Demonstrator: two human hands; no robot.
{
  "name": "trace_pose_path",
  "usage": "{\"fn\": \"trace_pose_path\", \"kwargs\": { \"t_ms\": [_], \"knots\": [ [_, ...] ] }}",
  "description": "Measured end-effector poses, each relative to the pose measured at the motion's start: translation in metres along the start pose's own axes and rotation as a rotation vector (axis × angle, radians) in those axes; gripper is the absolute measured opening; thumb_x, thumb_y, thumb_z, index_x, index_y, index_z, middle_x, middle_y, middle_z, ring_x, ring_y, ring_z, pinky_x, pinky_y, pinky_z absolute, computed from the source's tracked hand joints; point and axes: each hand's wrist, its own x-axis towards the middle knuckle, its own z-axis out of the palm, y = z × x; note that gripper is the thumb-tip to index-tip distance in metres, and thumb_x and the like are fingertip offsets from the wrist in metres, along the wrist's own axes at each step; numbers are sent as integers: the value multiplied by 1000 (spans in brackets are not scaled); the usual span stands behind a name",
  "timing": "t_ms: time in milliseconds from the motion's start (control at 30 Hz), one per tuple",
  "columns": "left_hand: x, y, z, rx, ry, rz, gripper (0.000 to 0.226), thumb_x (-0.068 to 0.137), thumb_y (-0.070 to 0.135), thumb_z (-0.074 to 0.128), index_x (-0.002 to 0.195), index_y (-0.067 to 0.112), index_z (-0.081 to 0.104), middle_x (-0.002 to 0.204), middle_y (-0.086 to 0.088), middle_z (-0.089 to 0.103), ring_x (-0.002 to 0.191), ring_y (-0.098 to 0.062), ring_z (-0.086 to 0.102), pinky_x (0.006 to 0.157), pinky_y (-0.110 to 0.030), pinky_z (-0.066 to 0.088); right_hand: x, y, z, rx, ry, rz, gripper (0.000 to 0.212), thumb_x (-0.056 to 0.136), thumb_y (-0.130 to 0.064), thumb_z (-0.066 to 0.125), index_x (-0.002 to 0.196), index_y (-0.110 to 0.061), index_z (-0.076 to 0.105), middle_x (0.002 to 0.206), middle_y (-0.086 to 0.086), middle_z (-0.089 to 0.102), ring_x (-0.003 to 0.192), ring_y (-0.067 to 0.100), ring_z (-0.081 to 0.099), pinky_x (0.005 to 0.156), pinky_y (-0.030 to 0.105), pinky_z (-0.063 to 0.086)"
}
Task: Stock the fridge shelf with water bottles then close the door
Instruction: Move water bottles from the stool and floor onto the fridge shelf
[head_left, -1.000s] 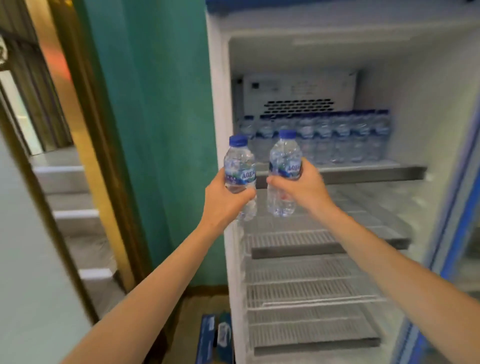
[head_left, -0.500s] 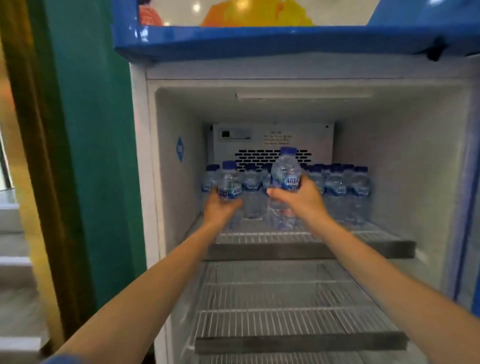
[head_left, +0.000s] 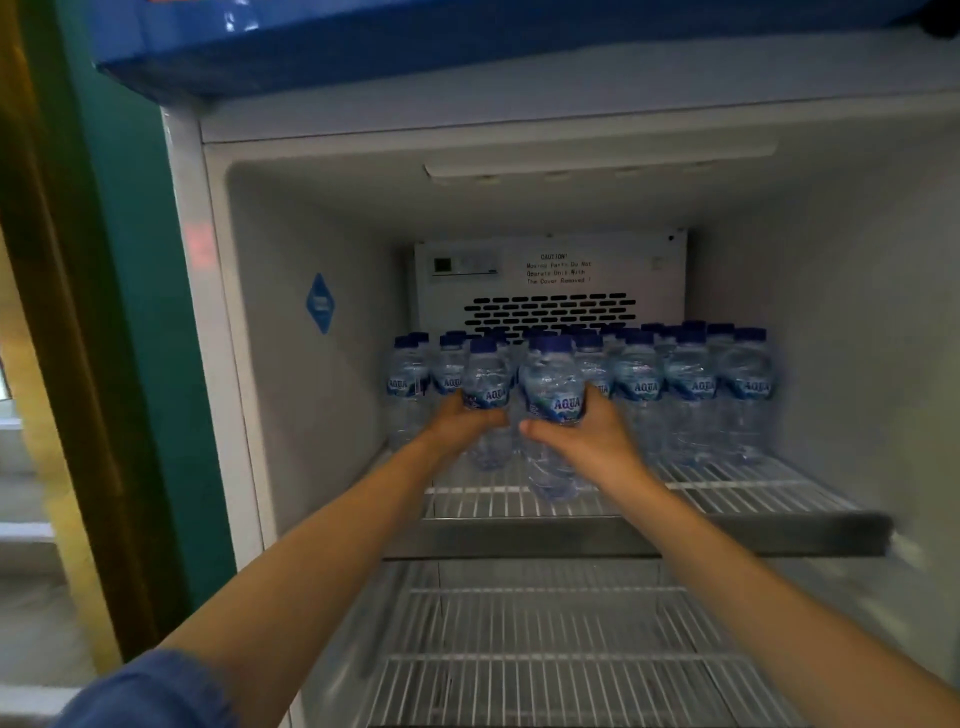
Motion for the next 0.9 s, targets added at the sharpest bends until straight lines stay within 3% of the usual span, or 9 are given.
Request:
{"fn": "trace_pose_path", "kwargs": {
  "t_ms": [133,233,367,567,700,767,900],
  "knots": [
    [20,-11,5,2,-67,-13,76,57,21,77,128,18,51,118,-5,66,108,-25,62,96,-50,50,0,1,3,-30,-26,4,58,69,-16,85,119,-17,55,107,-2,67,97,14,64,71,15,46],
    [5,-4,9,12,11,-42,78,69,9,76,137,16,38,131,-6,56,121,-26,53,102,-42,44,0,3,2,-29,-25,15,60,69,-15,85,121,-17,55,108,-2,66,97,13,63,71,14,45],
    [2,-12,14,261,75,-41,99,65,19,86,142,5,25,143,-9,42,131,-28,42,108,-38,39,1,6,2,-22,-14,38,65,67,-16,86,123,-16,53,111,-1,65,99,15,63,78,21,47],
    [4,-13,11,301,62,3,76,70,10,82,133,4,41,133,-11,54,121,-27,53,99,-30,43,5,10,5,-11,-16,60,68,66,-19,87,122,-22,49,113,-2,65,102,15,63,85,27,49],
    [10,-17,7,233,36,-29,72,69,7,82,130,5,43,125,0,54,120,-18,51,101,-30,41,4,11,4,4,-28,70,65,67,-18,86,120,-23,48,111,-3,65,99,11,63,78,21,47],
    [12,-19,7,228,22,-26,78,65,11,85,132,8,45,129,-3,57,123,-23,53,104,-36,44,4,12,4,10,-32,72,66,68,-18,85,123,-21,49,111,-3,66,99,11,63,76,18,47],
    [11,-20,9,246,12,-26,78,69,9,82,136,8,41,133,-9,54,123,-27,52,104,-36,43,6,14,4,-4,-36,92,73,63,-23,87,125,-21,50,112,-3,66,102,13,64,87,29,53]
  ]
}}
